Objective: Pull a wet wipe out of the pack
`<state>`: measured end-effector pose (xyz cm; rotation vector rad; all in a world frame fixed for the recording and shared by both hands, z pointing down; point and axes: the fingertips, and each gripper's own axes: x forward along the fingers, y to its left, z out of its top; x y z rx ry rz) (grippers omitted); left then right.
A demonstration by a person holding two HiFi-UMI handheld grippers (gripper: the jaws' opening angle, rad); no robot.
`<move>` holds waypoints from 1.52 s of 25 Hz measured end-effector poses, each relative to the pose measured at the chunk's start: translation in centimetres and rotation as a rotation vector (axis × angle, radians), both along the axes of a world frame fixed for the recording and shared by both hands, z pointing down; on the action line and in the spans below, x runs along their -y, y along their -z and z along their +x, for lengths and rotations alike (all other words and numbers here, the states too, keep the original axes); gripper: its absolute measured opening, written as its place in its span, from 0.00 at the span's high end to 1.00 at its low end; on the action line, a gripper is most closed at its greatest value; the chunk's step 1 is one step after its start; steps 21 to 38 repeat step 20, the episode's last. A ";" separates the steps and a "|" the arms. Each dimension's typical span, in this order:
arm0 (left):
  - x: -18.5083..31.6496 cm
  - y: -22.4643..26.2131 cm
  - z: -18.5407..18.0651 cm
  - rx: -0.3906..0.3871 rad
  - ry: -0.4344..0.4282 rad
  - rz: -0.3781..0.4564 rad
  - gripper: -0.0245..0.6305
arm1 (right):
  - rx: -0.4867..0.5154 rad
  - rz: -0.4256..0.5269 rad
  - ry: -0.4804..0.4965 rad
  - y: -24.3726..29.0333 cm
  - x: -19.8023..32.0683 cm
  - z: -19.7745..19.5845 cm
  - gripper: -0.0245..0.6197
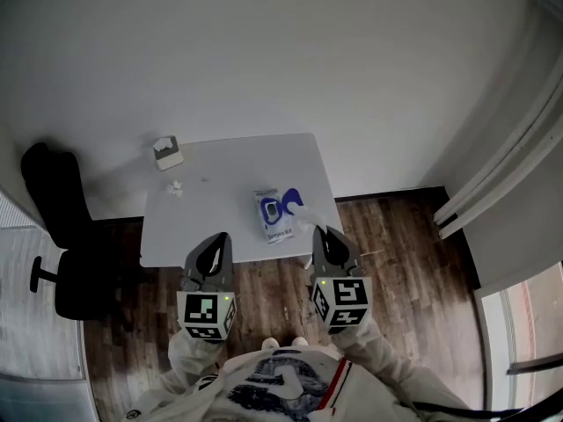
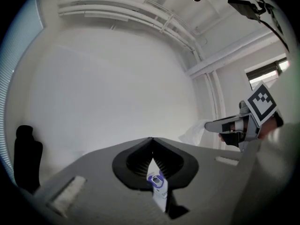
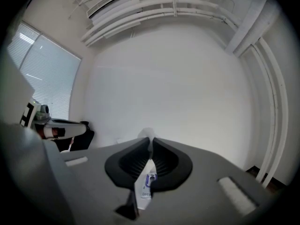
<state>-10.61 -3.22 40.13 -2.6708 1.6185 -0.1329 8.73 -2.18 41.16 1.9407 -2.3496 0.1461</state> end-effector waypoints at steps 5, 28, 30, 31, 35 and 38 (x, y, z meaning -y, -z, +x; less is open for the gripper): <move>0.3 0.1 1.3 0.008 0.007 -0.003 0.96 | 0.012 -0.001 0.005 -0.1 0.4 1.4 0.94; -0.2 0.0 4.0 0.002 -0.012 -0.007 0.96 | 0.043 -0.026 -0.013 -1.1 -0.1 4.0 0.94; -0.2 0.0 4.0 0.002 -0.012 -0.007 0.96 | 0.043 -0.026 -0.013 -1.1 -0.1 4.0 0.94; -0.2 0.0 4.0 0.002 -0.012 -0.007 0.96 | 0.043 -0.026 -0.013 -1.1 -0.1 4.0 0.94; -0.2 0.0 4.0 0.002 -0.012 -0.007 0.96 | 0.043 -0.026 -0.013 -1.1 -0.1 4.0 0.94; -0.2 0.0 4.0 0.002 -0.012 -0.007 0.96 | 0.043 -0.026 -0.013 -1.1 -0.1 4.0 0.94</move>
